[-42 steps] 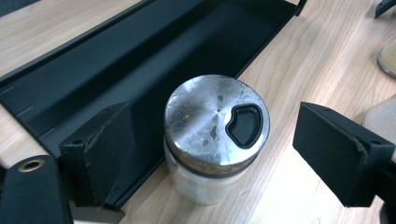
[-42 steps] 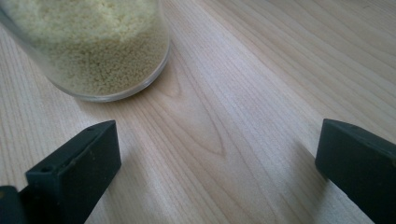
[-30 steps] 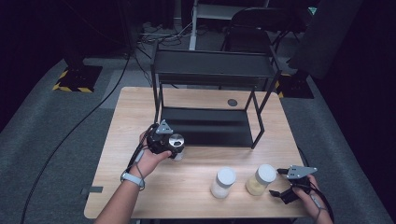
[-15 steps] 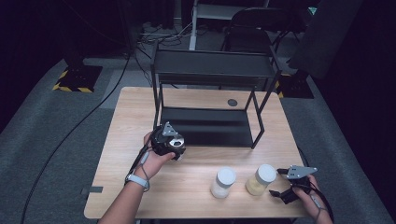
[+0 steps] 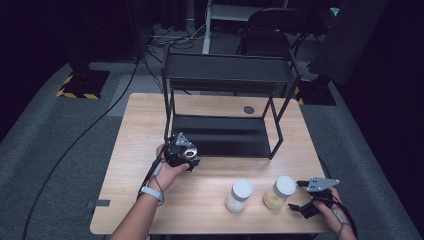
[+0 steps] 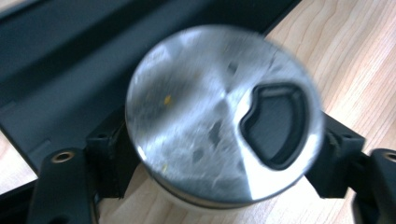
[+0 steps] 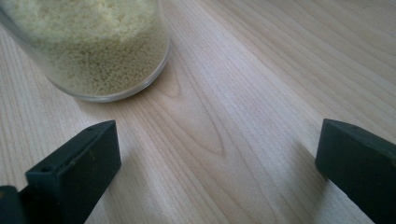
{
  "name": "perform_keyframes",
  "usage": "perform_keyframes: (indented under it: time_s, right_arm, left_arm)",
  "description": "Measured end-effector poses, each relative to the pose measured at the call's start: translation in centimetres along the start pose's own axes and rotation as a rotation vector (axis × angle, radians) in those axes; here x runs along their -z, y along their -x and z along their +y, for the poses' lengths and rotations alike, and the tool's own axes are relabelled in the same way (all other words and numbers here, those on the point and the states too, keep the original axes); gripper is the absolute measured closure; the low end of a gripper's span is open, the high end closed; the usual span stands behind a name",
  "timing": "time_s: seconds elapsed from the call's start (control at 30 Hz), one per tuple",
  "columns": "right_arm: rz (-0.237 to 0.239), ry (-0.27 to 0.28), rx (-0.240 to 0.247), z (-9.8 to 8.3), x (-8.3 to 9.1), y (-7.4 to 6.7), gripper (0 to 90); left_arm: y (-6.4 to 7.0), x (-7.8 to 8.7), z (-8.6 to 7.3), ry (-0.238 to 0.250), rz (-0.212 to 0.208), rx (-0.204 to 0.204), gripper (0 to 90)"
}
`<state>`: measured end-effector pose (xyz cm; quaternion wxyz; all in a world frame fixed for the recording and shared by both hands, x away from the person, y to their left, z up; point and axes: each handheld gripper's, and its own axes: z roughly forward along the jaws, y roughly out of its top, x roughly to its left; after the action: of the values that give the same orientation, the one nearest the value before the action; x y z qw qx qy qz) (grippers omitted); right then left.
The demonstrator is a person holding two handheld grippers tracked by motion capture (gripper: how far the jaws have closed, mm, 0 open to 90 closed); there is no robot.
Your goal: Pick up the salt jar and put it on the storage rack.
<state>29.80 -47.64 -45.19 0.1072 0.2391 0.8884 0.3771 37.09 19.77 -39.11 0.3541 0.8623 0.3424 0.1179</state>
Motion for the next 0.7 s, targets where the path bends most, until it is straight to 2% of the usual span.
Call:
perform_keyframes:
  time_s: [0.03, 0.17, 0.4, 0.6, 0.7]
  right_arm:
    - [0.000, 0.000, 0.000, 0.0, 0.0, 0.0, 0.0]
    - [0.000, 0.000, 0.000, 0.0, 0.0, 0.0, 0.0]
    - [0.002, 0.000, 0.001, 0.0, 0.0, 0.0, 0.0]
    - [0.004, 0.000, 0.005, 0.0, 0.0, 0.1, 0.0]
    - [0.004, 0.000, 0.005, 0.0, 0.0, 0.1, 0.0]
  left_arm:
    - [0.1, 0.0, -0.3, 0.009, 0.006, -0.005, 29.3]
    - [0.2, 0.1, -0.5, 0.016, 0.007, -0.014, 29.9]
    - [0.6, 0.2, 0.1, -0.003, 0.016, -0.029, 30.1]
    - [0.9, 0.6, 0.9, -0.007, 0.016, -0.027, 30.1]
    - [1.3, 1.1, 1.8, -0.002, 0.022, -0.040, 30.1]
